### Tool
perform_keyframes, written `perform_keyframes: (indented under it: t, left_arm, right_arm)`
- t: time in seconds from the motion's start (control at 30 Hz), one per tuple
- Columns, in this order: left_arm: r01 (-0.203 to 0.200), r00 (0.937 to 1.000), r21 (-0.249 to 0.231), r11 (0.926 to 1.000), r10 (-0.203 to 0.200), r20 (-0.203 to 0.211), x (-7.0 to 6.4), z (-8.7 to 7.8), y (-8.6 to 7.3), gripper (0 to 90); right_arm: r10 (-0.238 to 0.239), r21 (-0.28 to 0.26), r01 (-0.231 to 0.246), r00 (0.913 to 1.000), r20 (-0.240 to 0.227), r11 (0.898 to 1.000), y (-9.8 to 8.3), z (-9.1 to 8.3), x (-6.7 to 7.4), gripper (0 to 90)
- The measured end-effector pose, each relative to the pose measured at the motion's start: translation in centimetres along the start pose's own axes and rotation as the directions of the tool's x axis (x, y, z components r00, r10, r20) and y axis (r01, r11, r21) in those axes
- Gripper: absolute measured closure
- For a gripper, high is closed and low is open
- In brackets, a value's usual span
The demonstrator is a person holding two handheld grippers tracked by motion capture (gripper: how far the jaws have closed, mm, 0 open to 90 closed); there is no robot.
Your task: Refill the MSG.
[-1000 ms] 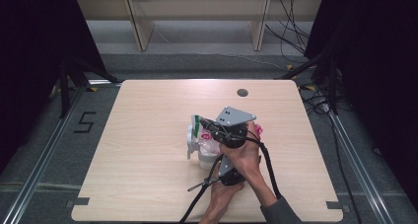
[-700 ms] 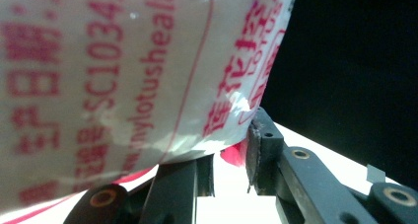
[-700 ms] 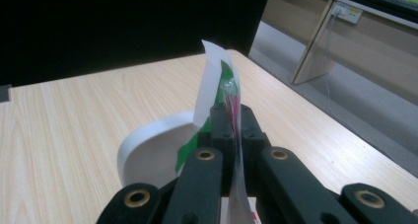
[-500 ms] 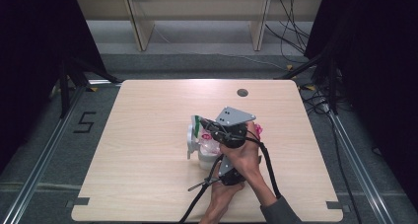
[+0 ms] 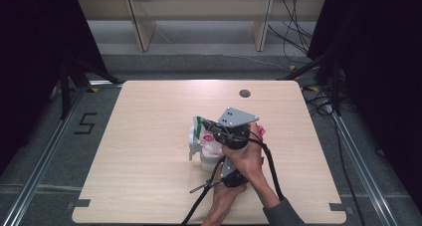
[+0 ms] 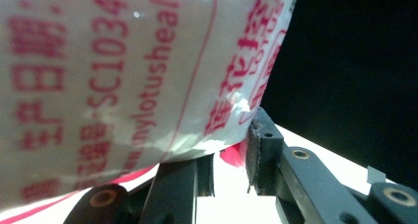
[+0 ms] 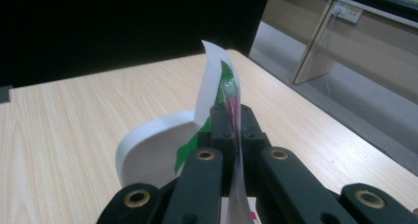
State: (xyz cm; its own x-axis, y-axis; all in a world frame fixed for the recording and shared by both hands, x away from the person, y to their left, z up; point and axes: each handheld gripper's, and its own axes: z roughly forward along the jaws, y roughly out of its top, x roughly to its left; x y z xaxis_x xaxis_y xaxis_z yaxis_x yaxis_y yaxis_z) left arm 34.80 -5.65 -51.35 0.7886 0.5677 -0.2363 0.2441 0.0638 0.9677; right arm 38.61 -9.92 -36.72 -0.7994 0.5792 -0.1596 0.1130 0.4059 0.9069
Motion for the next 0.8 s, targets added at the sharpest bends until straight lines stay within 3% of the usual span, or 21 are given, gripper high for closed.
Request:
perform_keyframes:
  t: [0.03, 0.23, 0.27, 0.3, 0.33, 0.37, 0.43, 0.47, 0.5, 0.57, 0.6, 0.8]
  left_arm:
    - [0.012, 0.9999, -0.009, 0.9999, -0.012, 0.005, 0.0, 0.0, 0.0, 75.1]
    - [-0.01, 0.9999, 0.012, 0.9999, 0.01, -0.004, 0.1, -0.1, 0.1, 75.1]
    - [0.006, 1.0, 0.003, 1.0, -0.006, 0.0, 0.1, 0.1, -0.1, 75.1]
    - [-0.003, 1.0, 0.006, 1.0, 0.003, 0.001, 0.1, 0.0, -0.1, 75.1]
    - [-0.003, 1.0, 0.001, 1.0, 0.003, 0.004, 0.1, 0.0, 0.0, 75.1]
    - [-0.004, 1.0, -0.003, 1.0, 0.004, 0.002, 0.0, 0.0, 0.1, 75.1]
    - [-0.014, 0.9989, 0.035, 0.9993, 0.016, -0.044, -0.1, -0.4, 0.2, 75.1]
    - [-0.014, 0.9989, 0.035, 0.9993, 0.016, -0.044, -0.1, -0.4, 0.2, 75.0]
    - [0.001, 0.9996, -0.003, 1.0, -0.001, -0.027, -0.1, -0.1, -0.1, 75.0]
    - [0.014, 0.9995, 0.0, 0.9999, -0.014, -0.027, -0.1, -0.1, -0.2, 74.7]
    - [-0.044, 0.9987, 0.053, 0.9976, 0.045, -0.022, 0.2, -0.4, -0.2, 74.7]
    - [-0.05, 0.9984, 0.067, 0.9965, 0.052, -0.024, 0.2, -0.5, -0.3, 74.3]
  right_arm:
    - [-0.001, 0.008, 0.001, 1.0, 0.002, 1.0, -0.1, 0.2, 0.1, 89.8]
    - [-0.01, -0.001, 0.01, 0.9999, 0.01, 1.0, -0.1, 0.1, 0.0, 89.8]
    - [-0.008, 0.007, 0.008, 0.9999, 0.008, 1.0, -0.2, 0.2, -0.1, 89.8]
    - [0.03, 0.022, -0.03, 0.9995, -0.002, 0.999, -0.3, 0.1, 0.1, 89.8]
    - [-0.003, 0.004, 0.003, 1.0, -0.001, 1.0, -0.1, 0.1, -0.1, 89.8]
    - [-0.004, -0.004, 0.004, 1.0, -0.002, 1.0, 0.0, -0.1, -0.1, 89.9]
    - [0.0, -0.005, 0.0, 1.0, -0.001, 1.0, 0.1, -0.3, -0.1, 89.9]
    - [0.0, -0.005, 0.0, 1.0, -0.001, 1.0, 0.1, -0.3, -0.1, 89.9]
    - [-0.006, -0.003, 0.006, 0.9999, -0.012, 1.0, 0.1, -0.4, -0.2, 89.9]
    - [0.008, -0.021, -0.007, 0.9998, 0.016, 1.0, -0.2, -0.6, -0.3, 90.0]
    - [0.01, -0.024, -0.009, 0.9998, 0.018, 1.0, -0.2, -0.7, -0.4, 90.0]
    - [0.026, -0.038, -0.026, 0.9996, 0.009, 0.999, -0.2, -1.6, -0.4, 90.0]
